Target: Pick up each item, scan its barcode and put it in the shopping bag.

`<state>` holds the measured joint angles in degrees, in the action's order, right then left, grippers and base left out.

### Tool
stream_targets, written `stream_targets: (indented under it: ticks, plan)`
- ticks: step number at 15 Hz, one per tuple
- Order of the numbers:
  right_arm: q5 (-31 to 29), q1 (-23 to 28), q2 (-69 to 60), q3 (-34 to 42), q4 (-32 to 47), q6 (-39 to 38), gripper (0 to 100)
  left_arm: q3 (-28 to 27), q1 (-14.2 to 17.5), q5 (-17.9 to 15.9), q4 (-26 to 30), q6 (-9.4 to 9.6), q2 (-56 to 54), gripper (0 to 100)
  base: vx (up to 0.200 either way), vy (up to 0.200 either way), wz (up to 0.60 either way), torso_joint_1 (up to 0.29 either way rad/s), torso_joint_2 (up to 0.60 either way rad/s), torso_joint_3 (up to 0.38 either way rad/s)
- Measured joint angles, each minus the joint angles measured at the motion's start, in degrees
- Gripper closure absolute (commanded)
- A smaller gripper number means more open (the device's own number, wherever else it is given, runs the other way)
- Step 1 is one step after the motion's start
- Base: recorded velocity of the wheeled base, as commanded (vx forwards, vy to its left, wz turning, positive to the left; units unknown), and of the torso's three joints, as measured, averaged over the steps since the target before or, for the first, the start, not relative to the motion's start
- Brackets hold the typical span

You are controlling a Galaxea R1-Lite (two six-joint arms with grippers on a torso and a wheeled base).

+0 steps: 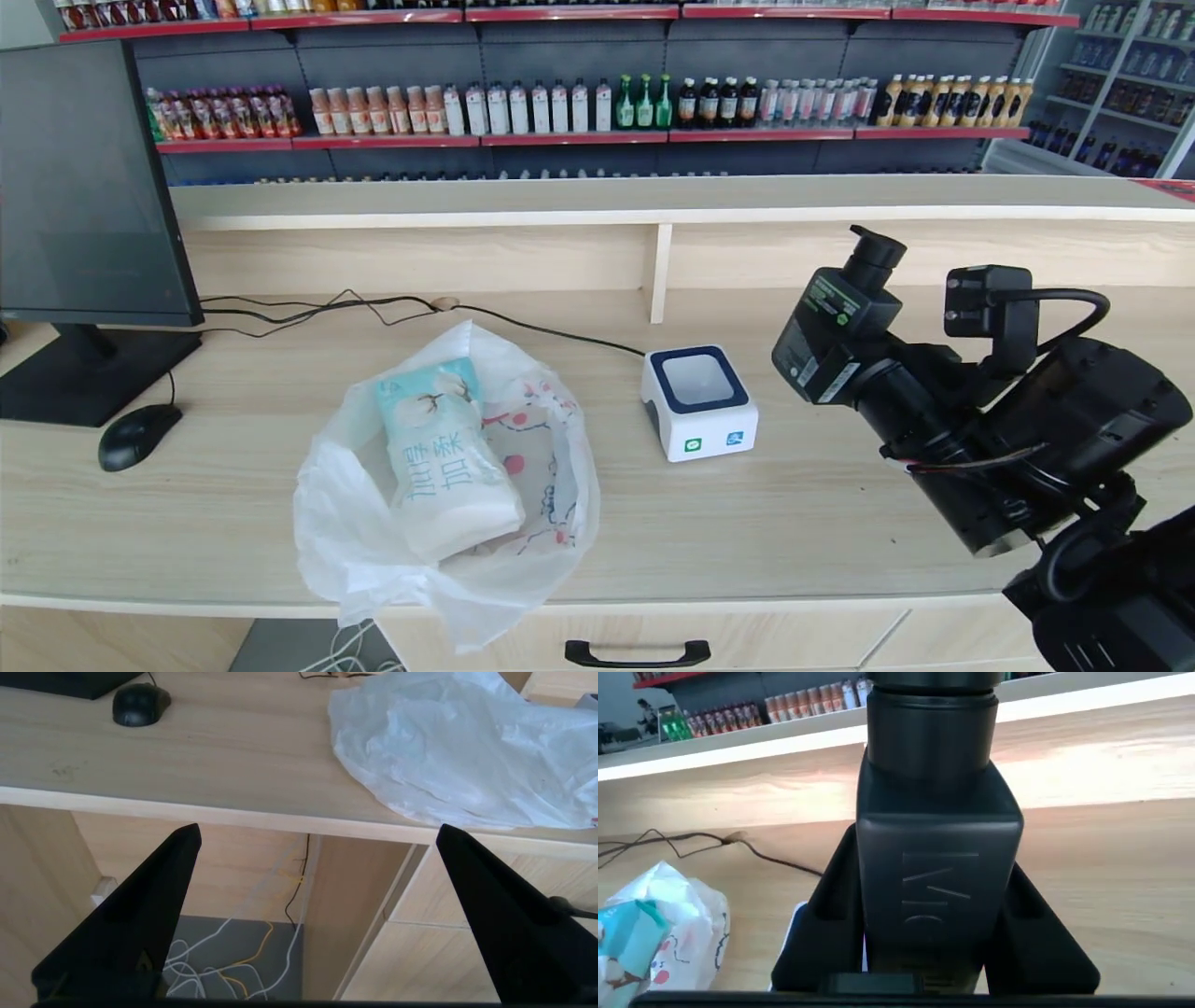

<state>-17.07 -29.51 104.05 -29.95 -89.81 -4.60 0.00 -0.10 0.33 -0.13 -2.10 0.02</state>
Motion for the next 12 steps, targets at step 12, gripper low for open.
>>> stream_targets:
  ticks: [12]
  plan:
    - [0.0, -0.52, 0.13, -0.09, -0.13, 0.0, 100, 0.0, 0.05, -0.01, -0.09, -0.15, 0.0, 0, 0.0, 0.15, 0.0, 0.005, 0.0, 0.0]
